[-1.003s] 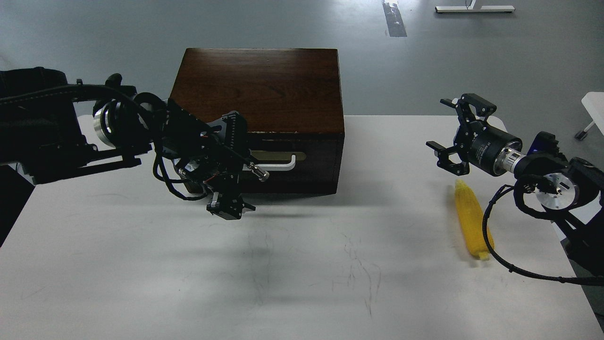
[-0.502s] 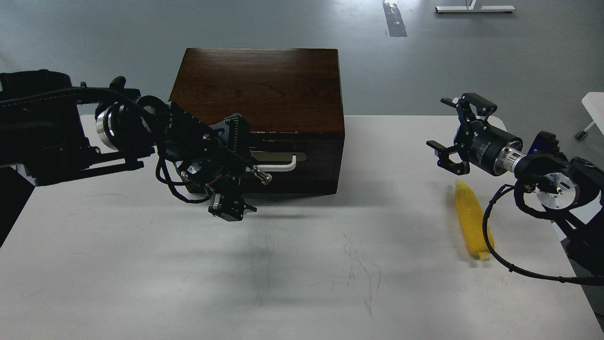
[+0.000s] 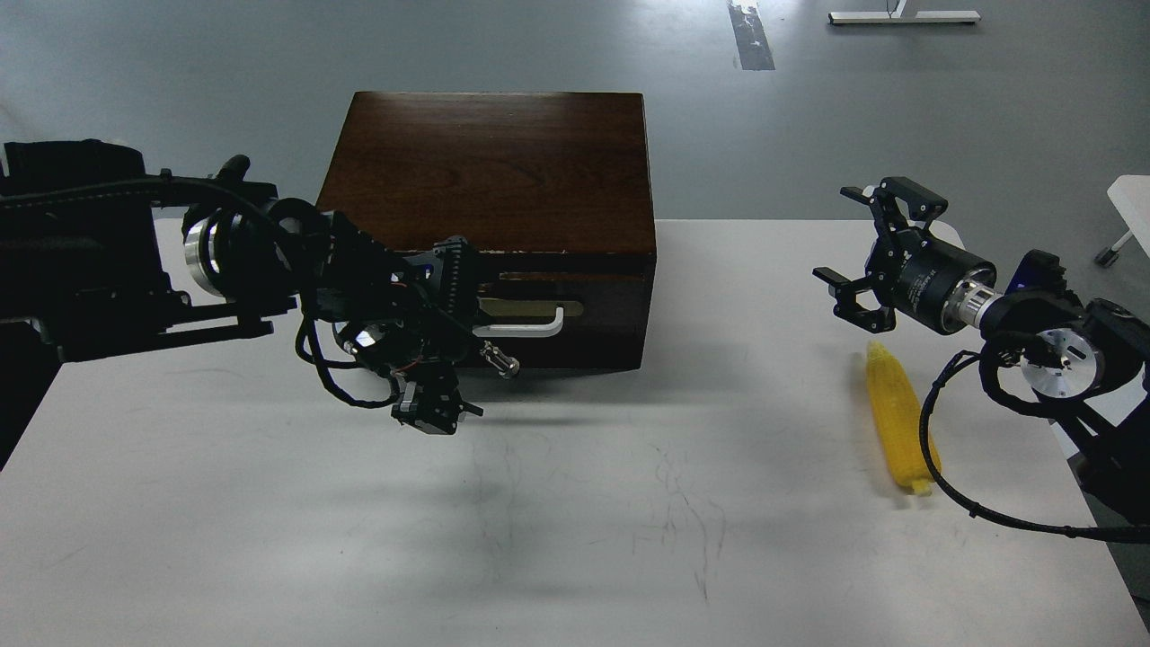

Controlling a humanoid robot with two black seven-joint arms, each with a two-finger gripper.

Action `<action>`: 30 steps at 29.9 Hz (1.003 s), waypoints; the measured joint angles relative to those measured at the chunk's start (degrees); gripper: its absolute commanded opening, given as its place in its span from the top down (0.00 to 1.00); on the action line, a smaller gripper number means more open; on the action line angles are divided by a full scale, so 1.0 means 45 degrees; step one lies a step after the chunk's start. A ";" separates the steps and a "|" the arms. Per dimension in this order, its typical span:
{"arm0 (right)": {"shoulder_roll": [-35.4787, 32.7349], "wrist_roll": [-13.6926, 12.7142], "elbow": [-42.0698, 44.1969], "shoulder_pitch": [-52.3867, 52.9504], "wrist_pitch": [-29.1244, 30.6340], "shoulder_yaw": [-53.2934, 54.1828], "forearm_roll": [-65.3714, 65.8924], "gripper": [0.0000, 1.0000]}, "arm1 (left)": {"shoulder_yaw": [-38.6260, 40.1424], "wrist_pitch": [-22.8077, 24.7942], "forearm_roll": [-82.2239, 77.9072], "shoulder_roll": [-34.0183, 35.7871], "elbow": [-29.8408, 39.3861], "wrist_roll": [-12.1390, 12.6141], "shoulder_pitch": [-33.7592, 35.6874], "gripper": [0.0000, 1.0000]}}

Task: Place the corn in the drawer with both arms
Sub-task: 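Pull the drawer toward the robot with the left gripper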

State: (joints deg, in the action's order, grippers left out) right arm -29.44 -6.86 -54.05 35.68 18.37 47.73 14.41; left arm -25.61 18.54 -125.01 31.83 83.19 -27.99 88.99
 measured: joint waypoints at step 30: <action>-0.0173 0.0001 0.0041 -0.0055 0.0021 -0.0039 0.0000 0.00 | -0.0897 0.0021 -0.0017 0.0060 0.1707 0.0012 0.0672 0.02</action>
State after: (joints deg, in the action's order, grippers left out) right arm -30.22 -6.85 -53.87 35.43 18.46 47.55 14.41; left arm -29.65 18.63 -125.09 32.10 90.87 -27.94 92.02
